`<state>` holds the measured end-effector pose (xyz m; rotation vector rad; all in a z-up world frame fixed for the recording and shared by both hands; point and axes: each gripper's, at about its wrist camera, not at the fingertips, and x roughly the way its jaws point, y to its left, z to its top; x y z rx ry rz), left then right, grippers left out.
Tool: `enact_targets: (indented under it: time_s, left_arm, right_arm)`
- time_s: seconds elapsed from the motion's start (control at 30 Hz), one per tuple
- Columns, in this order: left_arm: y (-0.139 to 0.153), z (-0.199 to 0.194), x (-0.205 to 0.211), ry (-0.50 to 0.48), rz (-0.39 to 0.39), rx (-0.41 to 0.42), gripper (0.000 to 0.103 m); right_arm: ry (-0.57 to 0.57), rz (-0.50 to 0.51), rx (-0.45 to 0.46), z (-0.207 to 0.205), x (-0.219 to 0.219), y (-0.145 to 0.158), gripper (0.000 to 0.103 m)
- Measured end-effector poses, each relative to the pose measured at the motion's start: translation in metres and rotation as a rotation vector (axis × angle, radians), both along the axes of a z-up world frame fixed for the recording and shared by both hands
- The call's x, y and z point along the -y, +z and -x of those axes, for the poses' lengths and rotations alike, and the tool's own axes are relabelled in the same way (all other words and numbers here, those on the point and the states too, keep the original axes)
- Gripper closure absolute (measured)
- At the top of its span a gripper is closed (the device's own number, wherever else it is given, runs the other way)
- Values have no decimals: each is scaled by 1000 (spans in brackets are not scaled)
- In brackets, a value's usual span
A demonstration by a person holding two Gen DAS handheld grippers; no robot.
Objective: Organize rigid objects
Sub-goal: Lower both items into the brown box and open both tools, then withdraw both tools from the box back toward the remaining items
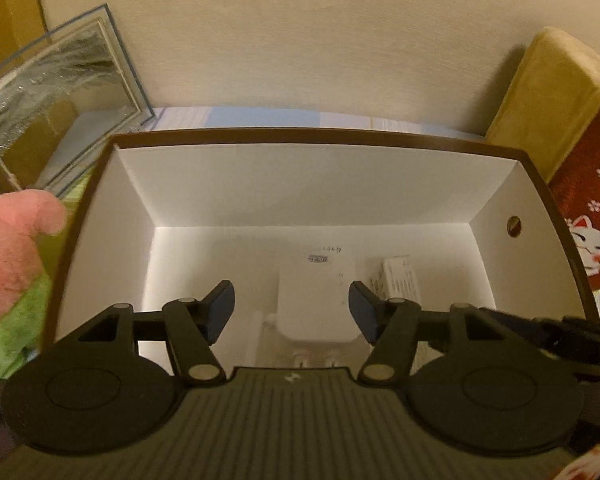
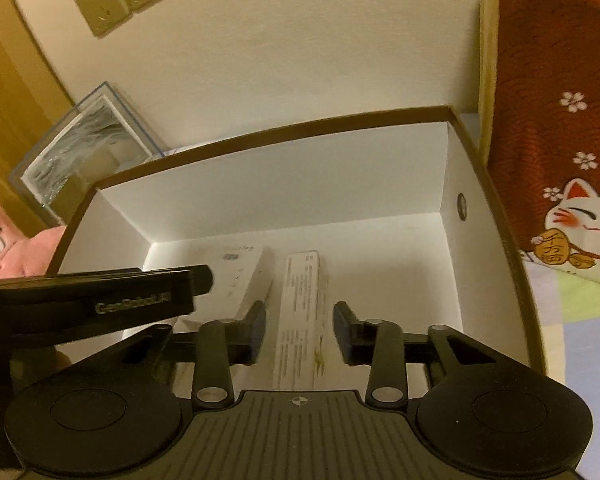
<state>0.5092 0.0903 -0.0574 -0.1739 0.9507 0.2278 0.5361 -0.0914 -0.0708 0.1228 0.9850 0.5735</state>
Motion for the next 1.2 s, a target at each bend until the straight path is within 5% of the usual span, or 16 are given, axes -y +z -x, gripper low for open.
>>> enact_targets:
  time_s: [0.8, 1.2]
  left_arm:
    - [64, 155, 29, -44, 30, 119, 42]
    - [80, 227, 36, -38, 30, 146, 39]
  right_arm:
    - [-20, -130, 58, 111, 77, 65, 50]
    - [-43, -99, 76, 165, 106, 80, 47]
